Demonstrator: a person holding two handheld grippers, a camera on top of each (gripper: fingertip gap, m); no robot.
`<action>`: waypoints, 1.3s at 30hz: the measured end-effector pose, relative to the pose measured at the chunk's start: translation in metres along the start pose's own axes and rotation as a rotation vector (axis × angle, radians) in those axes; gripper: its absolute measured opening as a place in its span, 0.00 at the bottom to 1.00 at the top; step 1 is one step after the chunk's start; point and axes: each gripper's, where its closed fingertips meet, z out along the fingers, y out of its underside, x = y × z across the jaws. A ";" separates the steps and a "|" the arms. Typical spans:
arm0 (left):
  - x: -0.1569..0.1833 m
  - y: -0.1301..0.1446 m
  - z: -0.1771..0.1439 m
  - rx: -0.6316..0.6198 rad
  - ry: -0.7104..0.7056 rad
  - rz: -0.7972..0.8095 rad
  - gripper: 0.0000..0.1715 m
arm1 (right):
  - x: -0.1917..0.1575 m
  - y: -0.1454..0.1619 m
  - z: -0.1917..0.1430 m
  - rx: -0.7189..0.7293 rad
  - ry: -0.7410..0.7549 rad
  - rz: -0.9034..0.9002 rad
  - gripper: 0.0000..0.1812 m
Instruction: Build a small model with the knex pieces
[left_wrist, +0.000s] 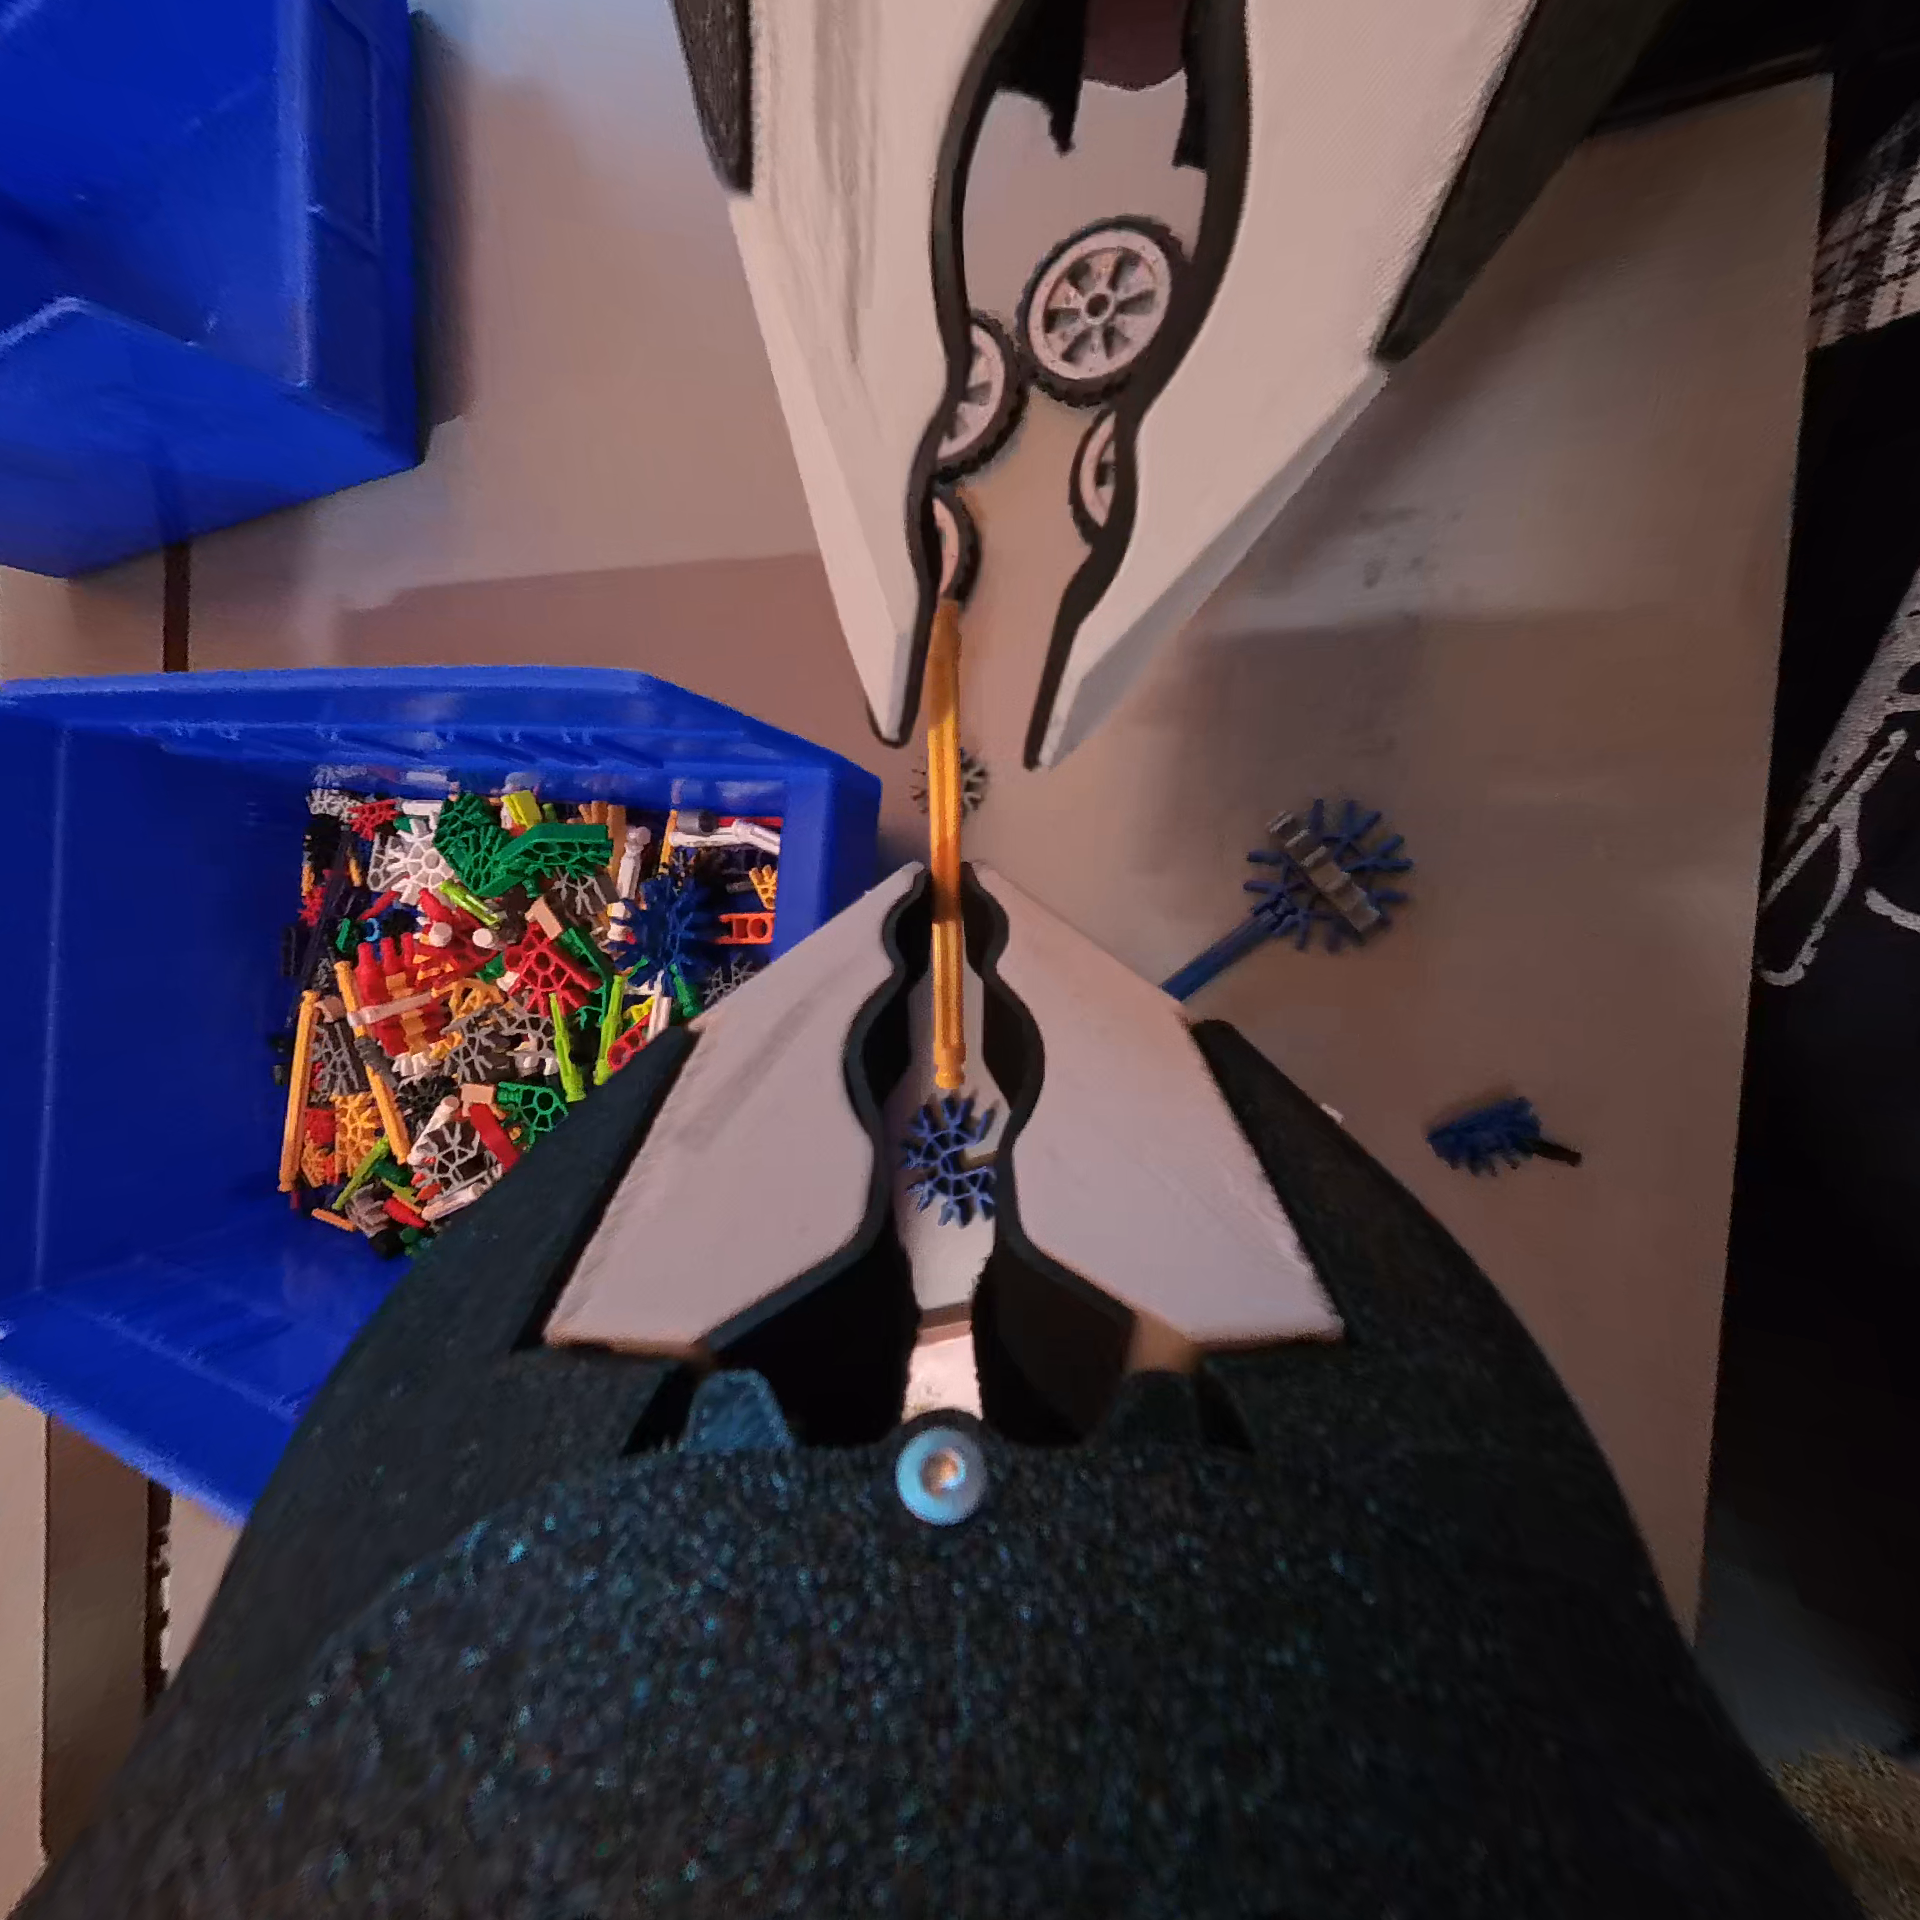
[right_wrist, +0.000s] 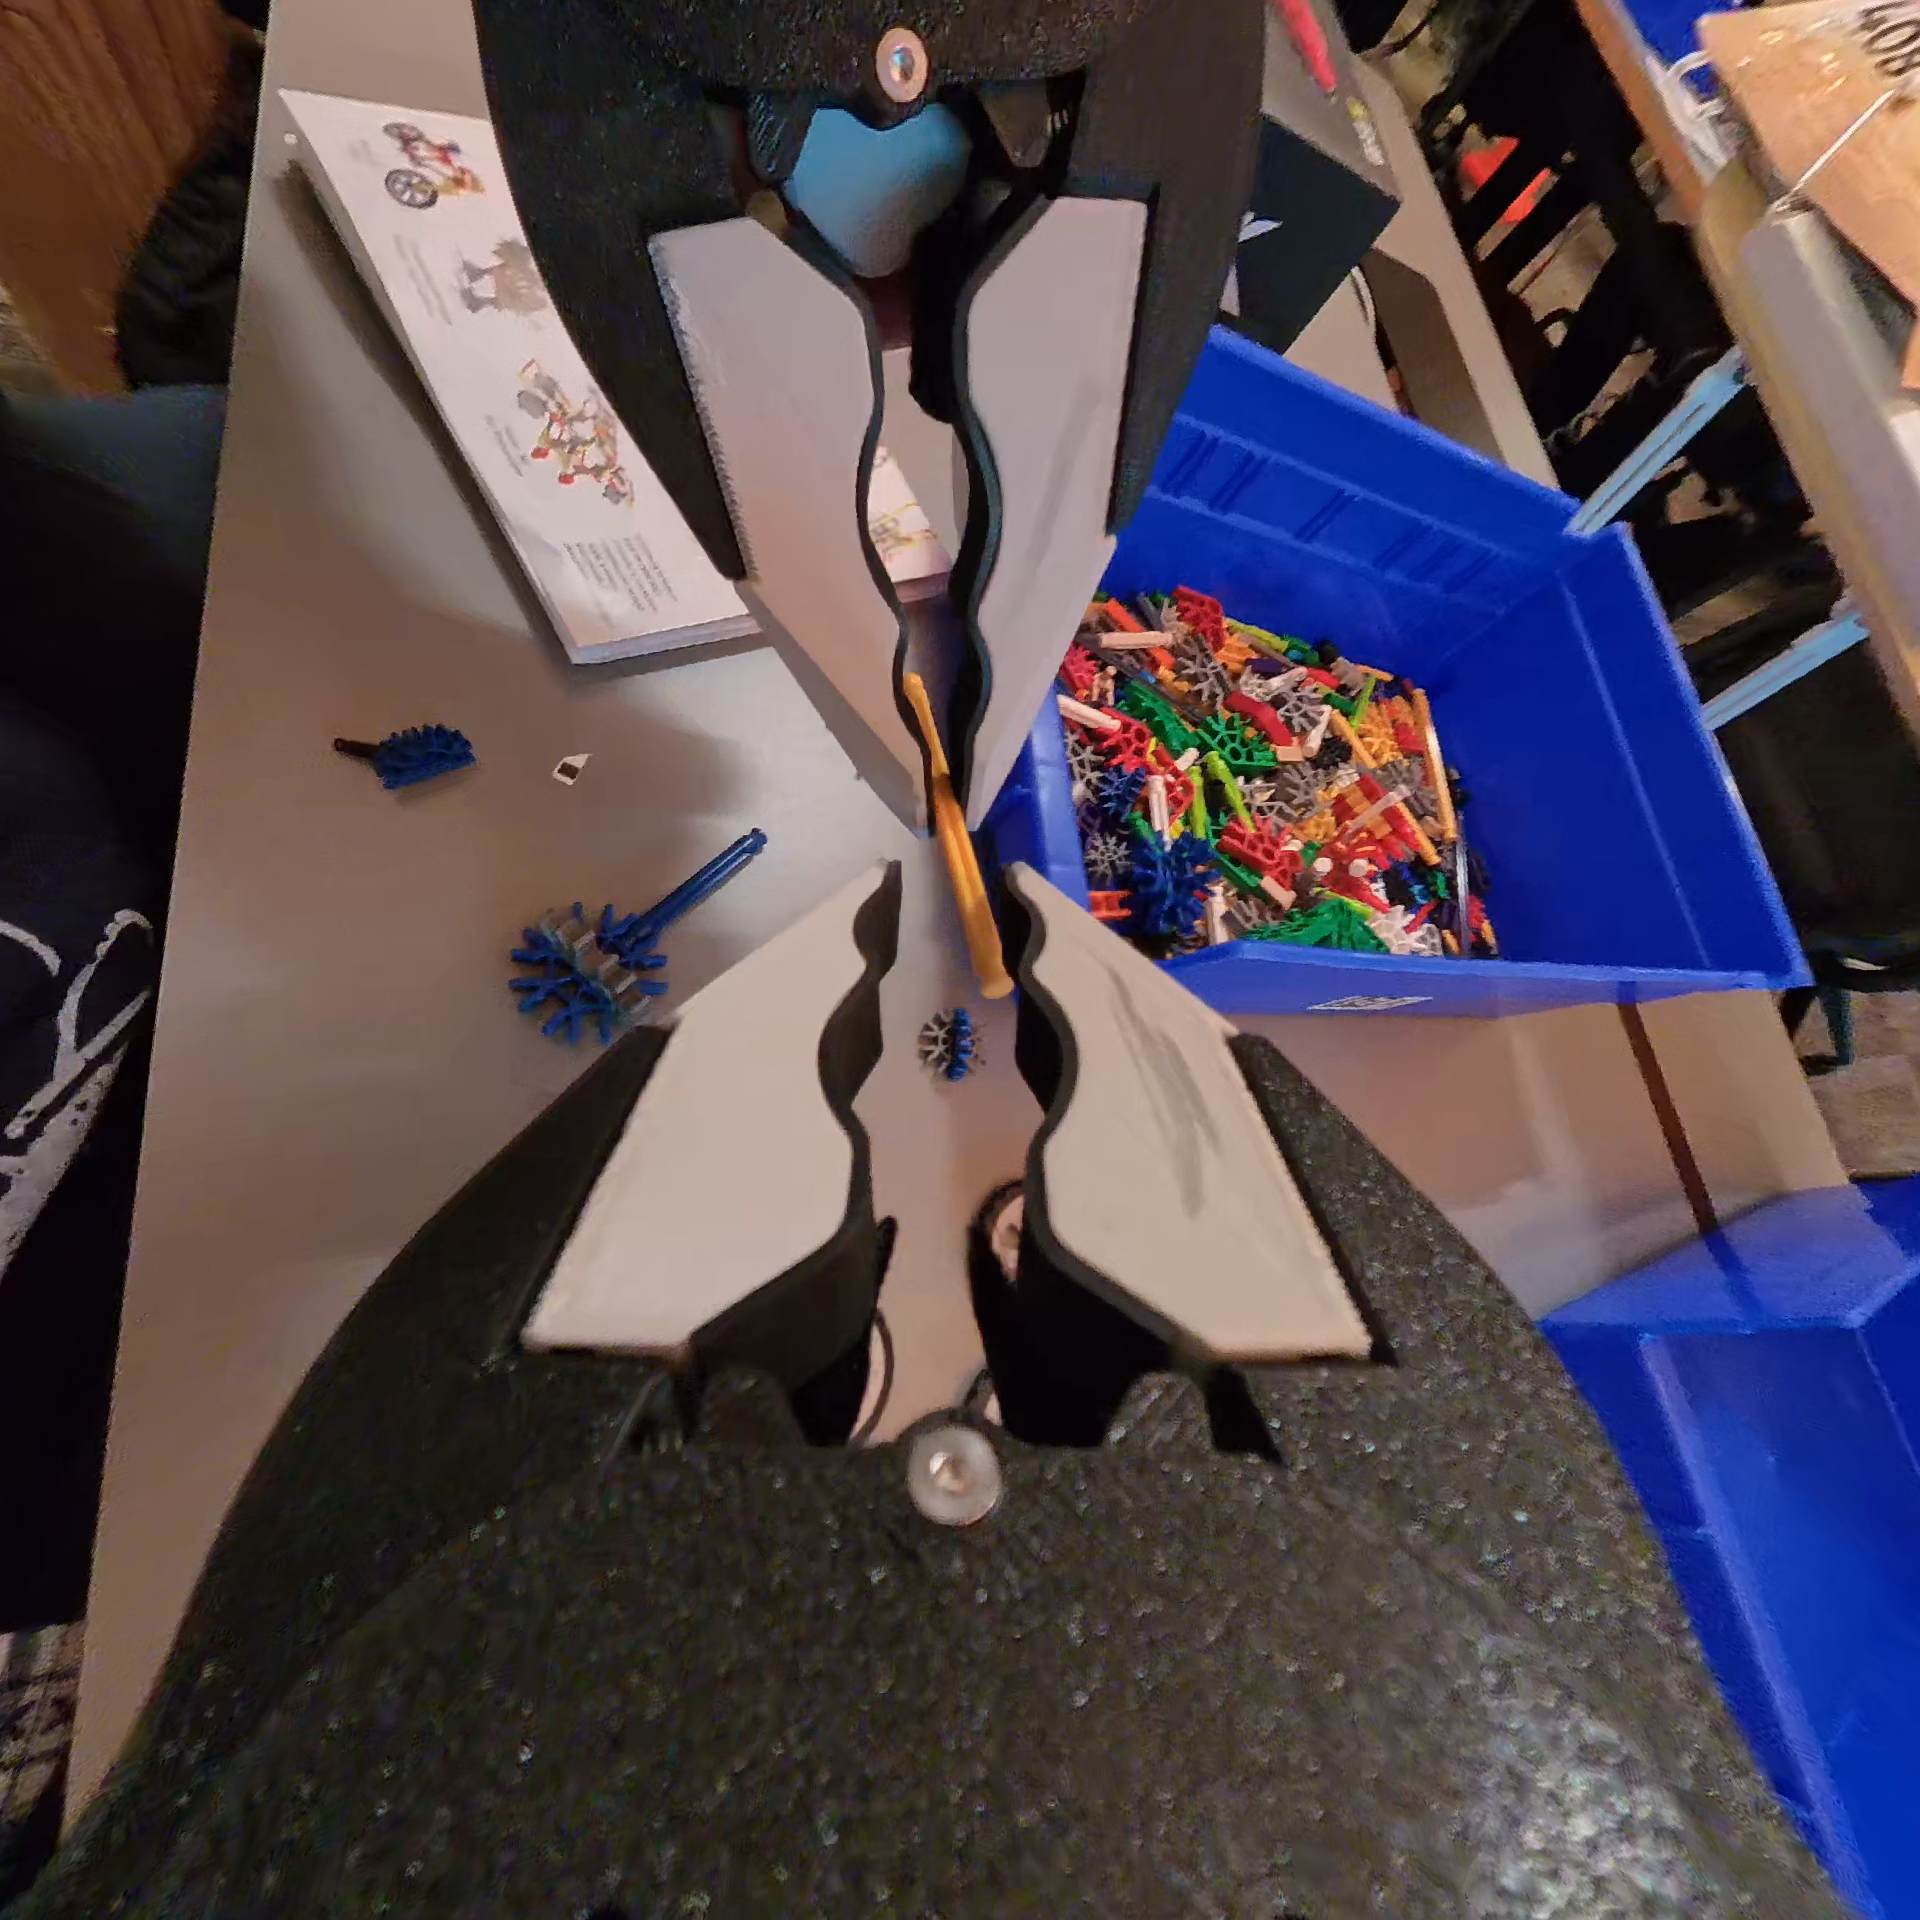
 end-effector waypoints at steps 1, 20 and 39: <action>0.001 0.000 0.001 0.003 0.002 0.001 0.02 | -0.003 0.001 0.002 -0.007 -0.013 0.002 0.10; 0.081 -0.004 0.024 0.093 -0.068 -0.163 0.02 | -0.080 0.023 0.004 -0.028 -0.238 -0.002 0.02; 0.081 0.013 0.021 0.128 -0.160 -0.162 0.02 | -0.084 0.025 0.019 -0.094 -0.286 -0.070 0.02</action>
